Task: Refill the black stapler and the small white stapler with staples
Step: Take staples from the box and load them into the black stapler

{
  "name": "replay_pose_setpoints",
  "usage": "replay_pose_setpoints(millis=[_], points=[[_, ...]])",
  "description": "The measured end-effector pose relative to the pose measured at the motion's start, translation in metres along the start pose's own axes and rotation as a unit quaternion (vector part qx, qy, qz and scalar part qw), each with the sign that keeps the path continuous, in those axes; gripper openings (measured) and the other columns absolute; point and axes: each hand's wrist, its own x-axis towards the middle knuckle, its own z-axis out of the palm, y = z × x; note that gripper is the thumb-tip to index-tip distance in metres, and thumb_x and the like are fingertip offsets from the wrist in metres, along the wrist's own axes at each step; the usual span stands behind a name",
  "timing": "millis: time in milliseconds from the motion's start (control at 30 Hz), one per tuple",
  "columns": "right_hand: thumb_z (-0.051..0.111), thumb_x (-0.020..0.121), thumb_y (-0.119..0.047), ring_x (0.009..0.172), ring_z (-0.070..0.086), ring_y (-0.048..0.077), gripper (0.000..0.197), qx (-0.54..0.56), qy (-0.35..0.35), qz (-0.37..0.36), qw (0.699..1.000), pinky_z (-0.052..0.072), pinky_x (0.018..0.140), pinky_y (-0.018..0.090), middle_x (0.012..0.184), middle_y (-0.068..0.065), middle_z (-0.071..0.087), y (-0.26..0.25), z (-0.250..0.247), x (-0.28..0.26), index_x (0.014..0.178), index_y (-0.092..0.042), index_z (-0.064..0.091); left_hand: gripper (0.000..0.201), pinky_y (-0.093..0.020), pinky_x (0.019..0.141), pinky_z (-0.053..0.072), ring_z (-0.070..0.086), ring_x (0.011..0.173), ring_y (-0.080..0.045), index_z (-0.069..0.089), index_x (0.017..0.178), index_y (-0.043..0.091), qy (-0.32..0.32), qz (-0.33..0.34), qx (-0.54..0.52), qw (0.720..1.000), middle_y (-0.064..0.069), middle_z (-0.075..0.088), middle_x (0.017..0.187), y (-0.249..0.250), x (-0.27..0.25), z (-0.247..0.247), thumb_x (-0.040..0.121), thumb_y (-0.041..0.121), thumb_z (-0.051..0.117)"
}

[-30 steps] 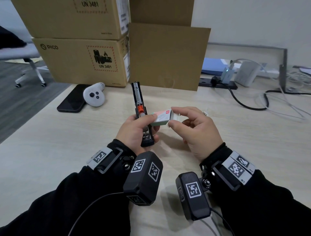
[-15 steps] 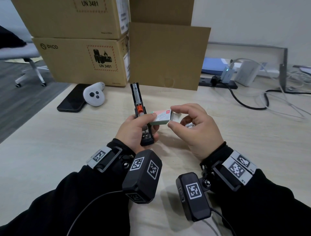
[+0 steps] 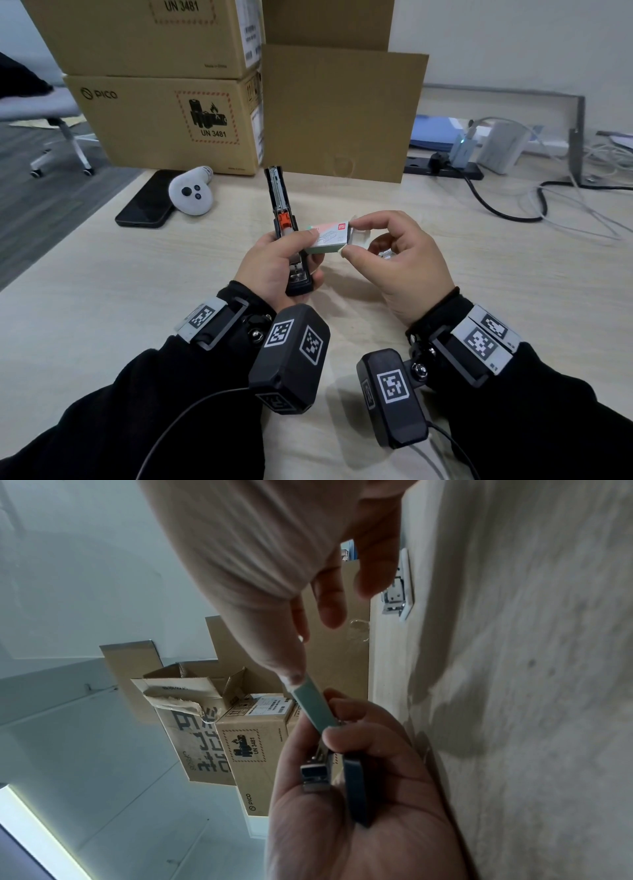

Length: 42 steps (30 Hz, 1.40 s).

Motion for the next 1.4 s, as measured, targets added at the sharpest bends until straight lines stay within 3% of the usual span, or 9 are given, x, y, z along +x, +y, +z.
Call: replay_pose_setpoints(millis=[267,433,567,700,866,1000,1166,1266,1400], points=[[0.079,0.079,-0.008,0.07,0.057,0.001,0.026,0.016,0.022,-0.015,1.0,0.046,0.068,0.016,0.105,0.003,0.067,0.002,0.0,0.0,0.082,-0.028,0.062,0.043,-0.024,0.043,0.048,0.067,0.06,-0.016,0.057,0.123,0.009,0.005,-0.002,-0.016,1.0,-0.011,0.069,0.085,0.001,0.0,0.0,0.083,0.009,0.074],[0.079,0.079,-0.008,0.074,0.058,0.01,0.019,0.019,0.033,-0.04,0.998,0.056,0.075,0.037,0.1,-0.003,0.064,0.005,-0.002,0.002,0.078,-0.021,0.065,0.036,-0.023,0.042,0.047,0.065,0.057,-0.016,0.051,0.11,0.017,0.009,-0.003,-0.042,0.999,-0.01,0.067,0.083,0.002,-0.001,0.001,0.084,0.005,0.073],[0.071,0.077,-0.01,0.086,0.062,0.013,0.01,0.038,0.013,-0.033,0.999,0.054,0.072,0.032,0.103,-0.004,0.066,0.005,-0.011,0.005,0.072,-0.014,0.064,0.036,-0.025,0.044,0.048,0.067,0.058,-0.016,0.052,0.111,0.016,0.011,-0.002,-0.04,0.999,-0.011,0.067,0.091,0.002,-0.001,0.0,0.084,0.006,0.073],[0.063,0.074,-0.001,0.076,0.061,0.017,0.015,0.192,0.036,0.019,0.981,0.05,0.052,0.023,0.095,0.003,0.072,0.003,-0.017,0.012,0.068,-0.015,0.062,0.035,-0.024,0.042,0.047,0.066,0.055,-0.015,0.055,0.115,0.014,0.005,-0.003,-0.004,1.0,-0.011,0.067,0.09,0.002,-0.005,0.002,0.085,0.008,0.072],[0.061,0.071,-0.002,0.073,0.061,0.022,0.024,0.266,0.096,0.045,0.958,0.047,0.048,0.026,0.092,0.012,0.069,0.0,-0.021,0.024,0.061,-0.024,0.064,0.026,-0.023,0.04,0.043,0.066,0.062,-0.017,0.057,0.106,0.013,-0.033,-0.013,0.05,0.998,-0.009,0.07,0.087,0.001,-0.008,0.003,0.085,0.008,0.072],[0.062,0.071,0.0,0.079,0.061,0.021,0.02,0.263,0.089,0.053,0.959,0.05,0.052,0.029,0.096,0.006,0.068,0.003,-0.026,0.03,0.062,-0.018,0.058,0.021,-0.022,0.038,0.041,0.065,0.062,-0.018,0.058,0.1,0.01,-0.086,-0.034,0.094,0.991,-0.014,0.067,0.09,-0.002,-0.01,0.004,0.084,0.004,0.071],[0.06,0.07,0.005,0.061,0.059,0.02,0.018,0.284,0.058,0.071,0.954,0.049,0.046,0.027,0.08,0.009,0.067,0.007,-0.038,0.036,0.065,-0.012,0.056,0.034,-0.021,0.035,0.041,0.061,0.057,-0.017,0.058,0.101,0.007,-0.171,-0.048,0.175,0.968,-0.011,0.069,0.076,-0.004,-0.014,0.004,0.072,0.011,0.075],[0.061,0.075,-0.001,0.052,0.054,0.02,0.013,0.244,0.018,0.099,0.964,0.045,0.043,0.025,0.067,0.008,0.068,0.012,-0.039,0.036,0.072,-0.013,0.059,0.038,-0.021,0.034,0.041,0.059,0.059,-0.024,0.059,0.105,0.005,-0.189,-0.049,0.197,0.961,-0.016,0.07,0.081,-0.004,-0.014,0.004,0.071,0.012,0.075],[0.069,0.081,-0.004,0.048,0.054,0.016,0.013,0.181,-0.047,0.097,0.978,0.042,0.043,0.025,0.072,0.011,0.072,0.014,-0.031,0.03,0.077,-0.016,0.067,0.041,-0.021,0.034,0.041,0.06,0.048,-0.017,0.06,0.11,0.004,-0.206,-0.049,0.206,0.955,-0.015,0.069,0.081,-0.004,-0.013,0.004,0.072,0.011,0.073]])
